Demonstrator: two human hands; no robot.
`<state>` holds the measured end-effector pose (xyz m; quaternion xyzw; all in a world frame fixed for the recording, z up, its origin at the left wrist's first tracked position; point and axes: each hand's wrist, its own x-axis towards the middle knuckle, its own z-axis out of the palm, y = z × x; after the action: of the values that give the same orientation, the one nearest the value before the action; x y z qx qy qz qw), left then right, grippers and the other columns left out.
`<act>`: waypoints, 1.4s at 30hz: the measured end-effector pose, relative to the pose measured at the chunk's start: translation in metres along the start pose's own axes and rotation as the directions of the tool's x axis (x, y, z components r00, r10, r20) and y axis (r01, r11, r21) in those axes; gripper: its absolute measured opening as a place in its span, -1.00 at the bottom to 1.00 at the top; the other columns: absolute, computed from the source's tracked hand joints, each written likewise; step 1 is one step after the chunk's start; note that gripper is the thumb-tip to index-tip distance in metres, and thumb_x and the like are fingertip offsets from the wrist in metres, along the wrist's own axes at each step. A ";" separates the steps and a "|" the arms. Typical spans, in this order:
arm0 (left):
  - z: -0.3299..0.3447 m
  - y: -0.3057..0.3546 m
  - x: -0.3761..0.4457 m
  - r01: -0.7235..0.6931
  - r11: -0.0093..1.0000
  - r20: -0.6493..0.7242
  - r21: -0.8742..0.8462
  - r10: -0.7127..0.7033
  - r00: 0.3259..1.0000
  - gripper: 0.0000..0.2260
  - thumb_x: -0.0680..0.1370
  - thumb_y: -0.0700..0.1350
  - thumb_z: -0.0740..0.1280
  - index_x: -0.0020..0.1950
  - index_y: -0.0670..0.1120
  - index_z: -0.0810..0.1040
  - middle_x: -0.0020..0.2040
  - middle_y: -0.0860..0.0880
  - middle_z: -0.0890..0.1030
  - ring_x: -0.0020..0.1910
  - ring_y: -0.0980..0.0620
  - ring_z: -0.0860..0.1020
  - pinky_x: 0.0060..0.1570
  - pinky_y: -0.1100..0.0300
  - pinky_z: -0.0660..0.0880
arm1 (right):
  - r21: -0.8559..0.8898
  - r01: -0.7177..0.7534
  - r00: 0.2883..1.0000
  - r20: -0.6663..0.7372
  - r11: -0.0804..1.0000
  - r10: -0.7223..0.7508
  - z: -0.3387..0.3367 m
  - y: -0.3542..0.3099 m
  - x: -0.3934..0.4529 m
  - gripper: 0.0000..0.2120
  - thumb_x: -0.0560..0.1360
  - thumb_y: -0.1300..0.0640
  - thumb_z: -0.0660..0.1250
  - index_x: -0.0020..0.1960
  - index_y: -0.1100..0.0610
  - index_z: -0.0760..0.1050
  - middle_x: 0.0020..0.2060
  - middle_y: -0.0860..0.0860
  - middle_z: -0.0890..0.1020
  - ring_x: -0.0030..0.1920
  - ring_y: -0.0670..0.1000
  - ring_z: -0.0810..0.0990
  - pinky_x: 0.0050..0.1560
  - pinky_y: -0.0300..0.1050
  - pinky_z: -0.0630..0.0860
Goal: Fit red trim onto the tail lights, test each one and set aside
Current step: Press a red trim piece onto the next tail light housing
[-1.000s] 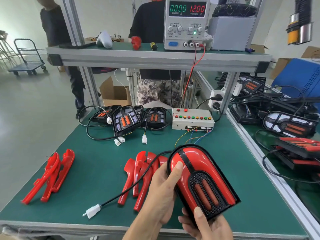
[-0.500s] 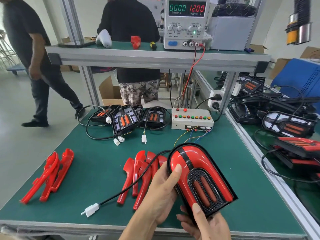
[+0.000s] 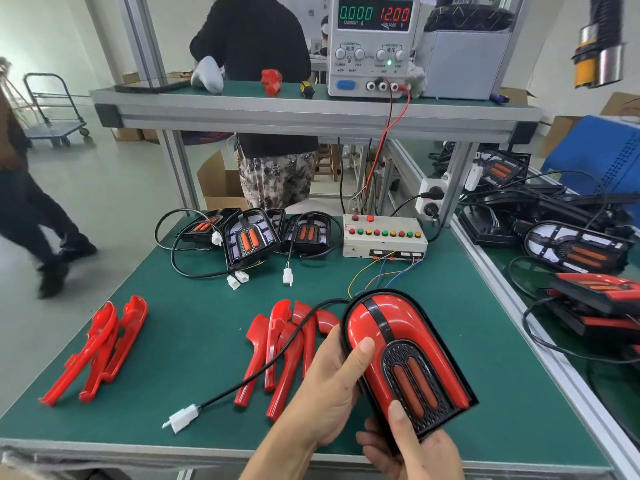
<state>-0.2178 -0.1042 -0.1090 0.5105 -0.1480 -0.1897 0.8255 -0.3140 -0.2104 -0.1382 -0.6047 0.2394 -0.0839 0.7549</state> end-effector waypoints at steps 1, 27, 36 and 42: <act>0.000 0.000 0.000 -0.003 1.000 -0.004 0.004 0.003 1.000 -0.65 0.66 -0.16 0.24 0.43 -0.23 0.42 0.31 -0.26 0.60 0.35 -0.27 0.53 0.42 -0.27 0.38 | -0.018 0.008 1.000 -0.004 1.000 -0.008 -0.001 0.000 0.000 -0.52 0.26 -0.07 0.47 0.01 0.28 0.62 -0.30 0.27 0.71 -0.32 0.29 0.73 -0.46 -0.08 0.63; -0.002 -0.009 0.003 0.005 0.977 -0.040 -0.214 -0.014 0.999 -0.63 0.62 -0.03 0.35 0.39 -0.14 0.52 0.34 -0.27 0.58 0.36 -0.25 0.54 0.36 -0.18 0.47 | -0.105 0.101 0.991 -0.075 0.989 -0.109 0.004 -0.003 -0.003 -0.62 0.30 -0.02 0.48 0.03 0.16 0.60 -0.31 0.18 0.73 -0.32 0.22 0.74 -0.40 -0.06 0.66; -0.011 0.003 0.008 0.055 0.953 -0.096 -0.298 -0.087 0.992 -0.64 0.66 -0.05 0.27 0.39 -0.20 0.54 0.32 -0.27 0.60 0.31 -0.22 0.58 0.25 -0.10 0.57 | 0.065 0.039 0.997 0.060 0.997 -0.043 0.008 -0.012 -0.008 -0.63 0.38 0.18 0.47 0.18 0.16 0.55 -0.12 0.19 0.76 -0.16 0.25 0.76 -0.29 -0.06 0.69; -0.008 0.003 0.007 0.046 0.953 -0.115 -0.300 -0.084 0.990 -0.59 0.64 -0.04 0.31 0.42 -0.22 0.49 0.33 -0.29 0.58 0.32 -0.24 0.56 0.33 -0.16 0.51 | 0.110 0.032 0.999 0.030 0.993 -0.036 0.008 -0.011 -0.005 -0.66 0.42 0.15 0.43 0.16 0.24 0.56 -0.18 0.24 0.75 -0.19 0.26 0.76 -0.33 -0.11 0.67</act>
<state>-0.2082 -0.0999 -0.1093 0.3967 -0.0485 -0.2042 0.8936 -0.3126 -0.2042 -0.1250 -0.5679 0.2119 -0.0999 0.7891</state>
